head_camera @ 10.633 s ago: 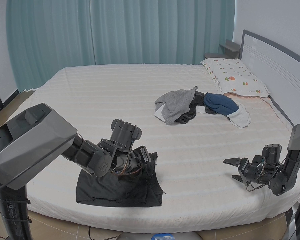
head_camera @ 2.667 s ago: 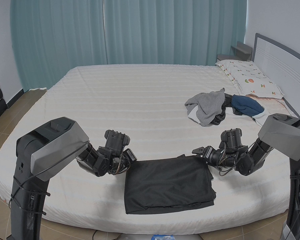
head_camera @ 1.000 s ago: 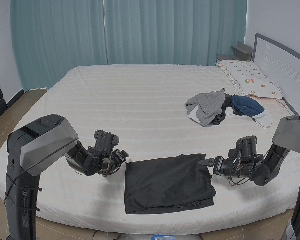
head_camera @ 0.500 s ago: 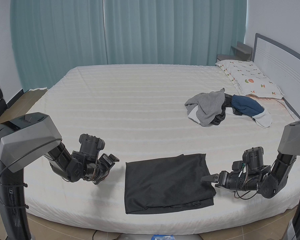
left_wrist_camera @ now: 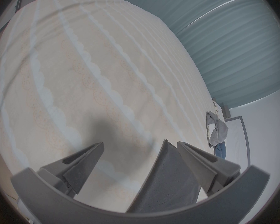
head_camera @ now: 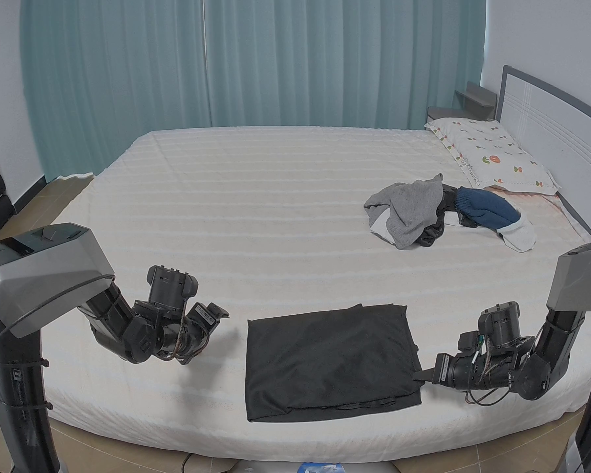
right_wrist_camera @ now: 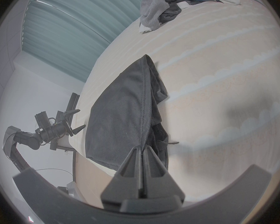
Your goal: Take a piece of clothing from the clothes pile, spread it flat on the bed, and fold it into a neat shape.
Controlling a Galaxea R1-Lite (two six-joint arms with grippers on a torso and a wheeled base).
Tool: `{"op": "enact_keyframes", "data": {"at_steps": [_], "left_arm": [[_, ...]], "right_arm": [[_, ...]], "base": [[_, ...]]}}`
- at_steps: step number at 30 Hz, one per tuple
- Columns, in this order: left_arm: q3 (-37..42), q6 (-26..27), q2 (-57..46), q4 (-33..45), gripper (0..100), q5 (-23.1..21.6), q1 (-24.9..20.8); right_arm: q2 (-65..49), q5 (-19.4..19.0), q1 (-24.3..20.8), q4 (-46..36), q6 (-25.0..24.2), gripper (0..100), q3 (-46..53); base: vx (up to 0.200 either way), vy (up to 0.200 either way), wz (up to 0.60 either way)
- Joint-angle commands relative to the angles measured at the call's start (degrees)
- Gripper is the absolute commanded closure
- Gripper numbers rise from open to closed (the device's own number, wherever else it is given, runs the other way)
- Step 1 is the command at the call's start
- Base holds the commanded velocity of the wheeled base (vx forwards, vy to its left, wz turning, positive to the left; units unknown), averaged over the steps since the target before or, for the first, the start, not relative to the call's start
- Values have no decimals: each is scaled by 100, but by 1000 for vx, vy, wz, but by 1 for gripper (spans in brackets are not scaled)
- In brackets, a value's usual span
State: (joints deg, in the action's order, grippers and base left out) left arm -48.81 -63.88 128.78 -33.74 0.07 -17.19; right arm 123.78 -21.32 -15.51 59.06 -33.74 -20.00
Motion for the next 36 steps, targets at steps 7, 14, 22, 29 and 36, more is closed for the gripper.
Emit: {"op": "enact_keyframes", "data": {"at_steps": [7,14,22,29,36], "left_arm": [[-6,-2,-2,-1,0,1,5],[-6,-2,-2,-1,0,1,5],[-6,7,-2,-1,0,1,5],[-41,7,7,-1,0,-7,5],[-313,77,77,17,0,1,-83]], "right_arm": [[-276,-12,171,-9,193,100,295],[-249,-39,250,17,404,100,445],[-153,-39,250,-9,632,0,515],[-100,-56,434,-26,579,0,-109],[533,-21,496,-281,96,0,-1366]], "base": [[0,0,0],[0,0,0],[0,0,0],[0,0,0],[0,0,0]]}}
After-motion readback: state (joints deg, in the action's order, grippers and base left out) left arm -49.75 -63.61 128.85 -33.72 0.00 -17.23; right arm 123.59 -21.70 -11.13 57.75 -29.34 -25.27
